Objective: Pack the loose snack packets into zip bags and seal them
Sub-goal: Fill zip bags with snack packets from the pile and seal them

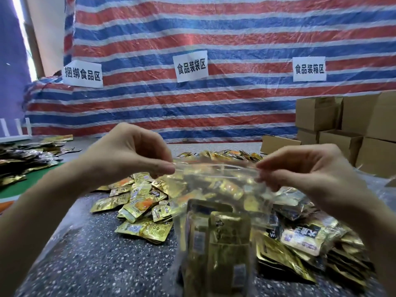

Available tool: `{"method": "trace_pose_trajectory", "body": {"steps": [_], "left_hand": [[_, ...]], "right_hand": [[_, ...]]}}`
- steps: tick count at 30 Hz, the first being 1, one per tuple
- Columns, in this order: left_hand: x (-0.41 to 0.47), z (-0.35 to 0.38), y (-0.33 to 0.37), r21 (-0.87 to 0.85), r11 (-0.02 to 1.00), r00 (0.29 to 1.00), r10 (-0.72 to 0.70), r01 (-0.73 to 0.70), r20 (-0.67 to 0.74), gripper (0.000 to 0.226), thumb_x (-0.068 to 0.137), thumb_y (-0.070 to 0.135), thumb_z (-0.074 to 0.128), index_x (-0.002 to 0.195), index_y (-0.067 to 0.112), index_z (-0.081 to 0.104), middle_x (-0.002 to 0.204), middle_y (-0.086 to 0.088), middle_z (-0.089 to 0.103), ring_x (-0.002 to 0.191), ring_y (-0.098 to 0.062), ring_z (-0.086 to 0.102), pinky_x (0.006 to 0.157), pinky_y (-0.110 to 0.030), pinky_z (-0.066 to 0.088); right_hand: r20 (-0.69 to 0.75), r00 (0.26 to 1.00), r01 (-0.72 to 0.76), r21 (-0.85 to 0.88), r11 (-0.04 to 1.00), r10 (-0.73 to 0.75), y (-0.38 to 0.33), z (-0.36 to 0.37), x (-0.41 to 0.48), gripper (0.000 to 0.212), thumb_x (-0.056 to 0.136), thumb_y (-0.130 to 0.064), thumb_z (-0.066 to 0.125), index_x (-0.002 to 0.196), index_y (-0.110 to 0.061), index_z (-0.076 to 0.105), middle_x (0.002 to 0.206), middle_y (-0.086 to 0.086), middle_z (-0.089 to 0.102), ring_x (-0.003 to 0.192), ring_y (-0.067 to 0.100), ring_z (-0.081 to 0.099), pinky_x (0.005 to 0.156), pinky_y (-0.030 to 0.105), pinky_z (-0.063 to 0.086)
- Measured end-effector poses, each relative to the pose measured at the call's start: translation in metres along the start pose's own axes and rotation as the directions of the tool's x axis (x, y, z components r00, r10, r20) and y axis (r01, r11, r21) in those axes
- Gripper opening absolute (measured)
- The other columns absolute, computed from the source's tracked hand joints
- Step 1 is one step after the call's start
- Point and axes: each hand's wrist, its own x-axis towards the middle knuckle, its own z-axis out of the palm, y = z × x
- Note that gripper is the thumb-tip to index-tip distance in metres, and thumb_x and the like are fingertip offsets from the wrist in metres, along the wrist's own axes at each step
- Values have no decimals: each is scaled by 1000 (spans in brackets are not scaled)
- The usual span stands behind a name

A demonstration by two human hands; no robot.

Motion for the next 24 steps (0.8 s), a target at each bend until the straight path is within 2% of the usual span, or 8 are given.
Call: {"method": "trace_pose_trajectory", "body": {"steps": [4, 7, 11, 14, 18, 21, 24], "left_hand": [[-10, 2, -2, -129, 991, 999, -22, 17, -39, 25, 63, 15, 82, 85, 7, 75, 81, -15, 73, 68, -20, 68, 62, -20, 56], [-16, 11, -14, -75, 993, 996, -89, 87, -17, 24, 68, 20, 79, 91, 15, 77, 87, -12, 75, 75, -22, 71, 67, -21, 57], [-21, 19, -29, 62, 993, 995, -97, 97, 6, 22, 76, 40, 72, 93, 27, 77, 84, -6, 73, 71, -19, 67, 63, -31, 56], [-24, 20, -34, 87, 989, 992, -120, 116, 43, 20, 80, 44, 69, 92, 30, 75, 83, -7, 70, 74, -26, 63, 66, -45, 53], [-27, 23, -36, 128, 980, 984, -162, 152, 71, 16, 83, 46, 66, 88, 32, 72, 79, 4, 68, 70, -13, 60, 67, -36, 51], [-29, 29, -32, 216, 964, 983, -174, 157, 59, 32, 76, 62, 56, 83, 32, 65, 76, 3, 62, 66, -8, 53, 61, -30, 47], [-27, 33, -26, 218, 966, 990, -140, 139, -10, 33, 79, 54, 54, 85, 23, 63, 75, 3, 61, 67, -8, 53, 63, -31, 49]], "right_hand": [[59, 992, -115, 14, 993, 114, -10, -5, 0, 36, 63, -12, 80, 99, -9, 76, 85, 10, 78, 75, 22, 76, 66, 20, 58], [60, 980, -187, -78, 979, 192, -6, -2, -1, 29, 67, -13, 78, 97, -11, 77, 86, 5, 79, 79, 17, 75, 68, 18, 57], [72, 988, -107, -348, 932, 140, -7, 5, -1, 12, 85, -20, 72, 94, -27, 78, 85, -6, 78, 78, 16, 71, 71, 33, 60], [98, 986, -74, -457, 886, 133, -11, 8, 0, 17, 91, -18, 69, 91, -34, 75, 87, -14, 75, 77, 13, 70, 75, 39, 59], [121, 985, -51, -476, 878, 123, -17, 8, 1, 13, 88, -25, 68, 88, -36, 75, 89, -13, 73, 77, 13, 68, 74, 42, 59], [114, 985, -52, -498, 866, 125, -21, 5, 0, 10, 86, -32, 67, 88, -35, 76, 86, -9, 73, 79, 14, 67, 75, 42, 58], [112, 986, -50, -517, 854, 125, -25, 0, -3, 17, 79, -42, 64, 87, -33, 76, 81, -10, 71, 71, 9, 63, 65, 30, 55]]}}
